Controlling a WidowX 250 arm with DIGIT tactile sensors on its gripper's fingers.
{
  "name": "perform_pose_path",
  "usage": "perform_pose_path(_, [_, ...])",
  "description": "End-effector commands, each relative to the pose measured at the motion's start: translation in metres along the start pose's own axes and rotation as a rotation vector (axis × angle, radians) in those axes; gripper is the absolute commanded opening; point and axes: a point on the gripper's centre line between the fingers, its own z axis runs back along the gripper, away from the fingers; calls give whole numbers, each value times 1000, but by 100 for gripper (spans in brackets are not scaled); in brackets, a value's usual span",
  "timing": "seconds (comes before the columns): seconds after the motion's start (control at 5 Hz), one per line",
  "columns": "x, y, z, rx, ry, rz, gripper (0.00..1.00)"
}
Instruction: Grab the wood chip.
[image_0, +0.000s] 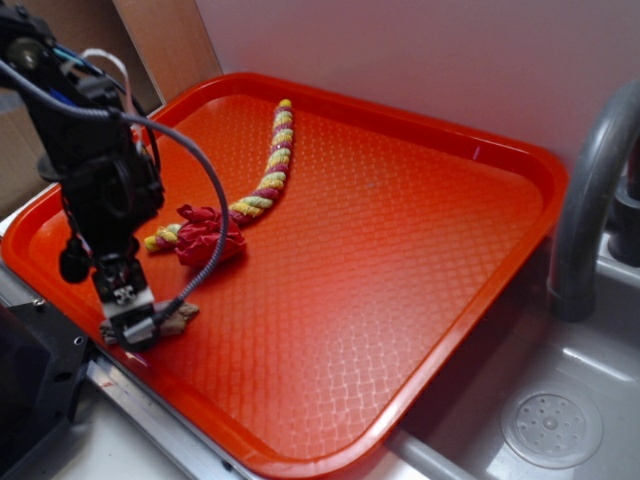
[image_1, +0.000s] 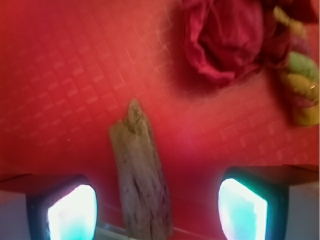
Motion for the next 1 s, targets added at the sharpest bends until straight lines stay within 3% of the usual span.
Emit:
perform_pose_path(0.0, [4,7,-14,-4,25,42,100])
perform_pose_path(0.4, [-1,2,-24,21,64,63,100])
perform_pose_path(0.6, [-4,1,-28,33,82,86,0])
perform_pose_path(0.8, [-5,1,-28,34,97,98,0])
